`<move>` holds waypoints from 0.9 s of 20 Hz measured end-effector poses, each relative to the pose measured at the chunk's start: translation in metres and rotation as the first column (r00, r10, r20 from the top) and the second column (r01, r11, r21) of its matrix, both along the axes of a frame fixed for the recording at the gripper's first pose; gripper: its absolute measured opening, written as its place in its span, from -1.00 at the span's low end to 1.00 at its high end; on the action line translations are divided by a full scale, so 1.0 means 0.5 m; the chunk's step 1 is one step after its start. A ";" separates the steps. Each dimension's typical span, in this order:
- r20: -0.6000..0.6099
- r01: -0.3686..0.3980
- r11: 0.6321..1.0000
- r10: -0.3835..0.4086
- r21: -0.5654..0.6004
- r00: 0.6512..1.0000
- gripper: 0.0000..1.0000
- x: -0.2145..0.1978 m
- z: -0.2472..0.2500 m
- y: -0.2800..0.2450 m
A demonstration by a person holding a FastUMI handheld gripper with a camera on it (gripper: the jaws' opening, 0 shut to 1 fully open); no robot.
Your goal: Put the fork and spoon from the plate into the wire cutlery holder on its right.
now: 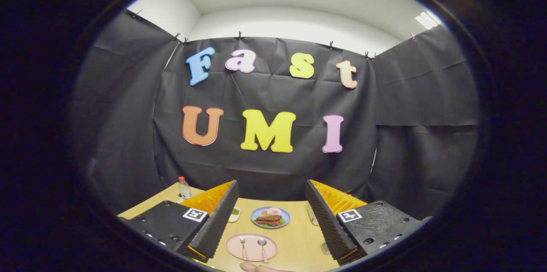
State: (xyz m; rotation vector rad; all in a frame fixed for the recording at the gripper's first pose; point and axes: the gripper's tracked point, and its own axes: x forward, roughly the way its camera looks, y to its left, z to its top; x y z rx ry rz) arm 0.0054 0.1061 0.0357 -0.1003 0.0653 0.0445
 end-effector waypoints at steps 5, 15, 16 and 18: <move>-0.141 0.008 0.995 -0.021 -0.096 0.990 0.90 0.060 -0.128 0.005; -0.551 -0.022 0.998 -0.011 -0.053 0.834 0.91 0.163 -0.430 0.018; -0.584 -0.019 0.998 -0.019 -0.058 0.811 0.91 0.169 -0.465 0.013; -0.640 -0.008 0.998 -0.032 -0.060 0.768 0.91 0.181 -0.528 0.005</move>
